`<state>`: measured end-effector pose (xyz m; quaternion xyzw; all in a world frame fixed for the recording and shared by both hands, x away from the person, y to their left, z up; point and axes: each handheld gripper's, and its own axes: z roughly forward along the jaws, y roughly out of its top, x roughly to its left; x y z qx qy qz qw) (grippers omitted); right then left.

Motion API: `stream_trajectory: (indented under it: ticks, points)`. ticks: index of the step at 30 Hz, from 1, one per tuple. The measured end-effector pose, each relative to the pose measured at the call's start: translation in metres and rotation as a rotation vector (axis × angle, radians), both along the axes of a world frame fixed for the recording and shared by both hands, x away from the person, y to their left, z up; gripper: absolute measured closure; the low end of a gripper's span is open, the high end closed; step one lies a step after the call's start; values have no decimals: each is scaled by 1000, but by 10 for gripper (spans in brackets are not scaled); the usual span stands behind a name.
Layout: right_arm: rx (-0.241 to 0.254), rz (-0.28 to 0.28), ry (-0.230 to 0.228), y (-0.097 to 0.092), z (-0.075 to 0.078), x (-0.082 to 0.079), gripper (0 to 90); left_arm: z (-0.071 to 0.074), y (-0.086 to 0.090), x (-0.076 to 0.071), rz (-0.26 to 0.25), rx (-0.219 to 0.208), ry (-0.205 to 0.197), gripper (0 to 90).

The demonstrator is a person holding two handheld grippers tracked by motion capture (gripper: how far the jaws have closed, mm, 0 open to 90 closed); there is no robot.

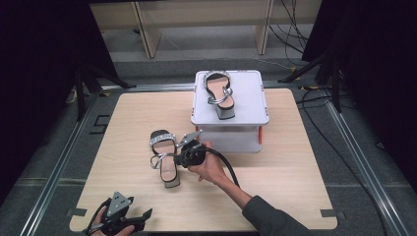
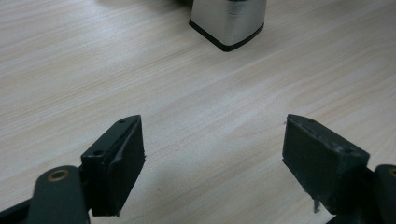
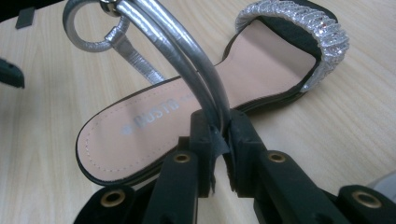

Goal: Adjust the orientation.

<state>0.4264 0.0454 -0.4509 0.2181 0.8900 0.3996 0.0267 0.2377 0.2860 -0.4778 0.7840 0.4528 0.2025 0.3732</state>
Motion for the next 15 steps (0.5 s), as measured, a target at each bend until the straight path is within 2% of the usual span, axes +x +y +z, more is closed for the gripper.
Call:
stream_trajectory:
  ticks: [2, 4, 6, 7, 8, 9, 10, 11, 12, 13, 14, 15]
  points:
    - [2, 24, -3, -6, 2, -2, 823, 1, 2, 0, 1, 15, 0, 206]
    - [5, 35, 17, -23, 6, -8, 824, 0, 2, 0, 6, -4, -1, 206]
    - [-12, 43, 11, -37, 9, -13, 825, 0, 1, 0, 13, -7, 1, 206]
    - [-12, 43, 11, -37, 9, -13, 825, 0, 1, 0, 13, -7, 1, 207]
    - [-11, 54, 19, -55, 12, -19, 826, 1, 2, 1, -2, 20, -2, 206]
    - [-11, 54, 19, -55, 12, -19, 826, 1, 2, 1, -2, 20, -2, 206]
    - [-10, 61, 30, -73, 15, -24, 826, 2, 2, 0, -5, 24, 6, 206]
    - [-10, 61, 30, -73, 15, -24, 826, 2, 2, 0, -5, 24, 6, 206]
    - [-24, 59, 27, -91, 17, -30, 827, 1, 0, 1, 9, -3, -2, 206]
    - [-24, 59, 27, -91, 17, -30, 827, 1, 0, 1, 10, -2, -1, 206]
    - [-31, 67, 30, -109, 18, -35, 828, 1, 0, 1, 9, -4, -4, 206]
    - [-31, 67, 30, -109, 18, -35, 828, 1, 0, 1, 9, -4, -4, 206]
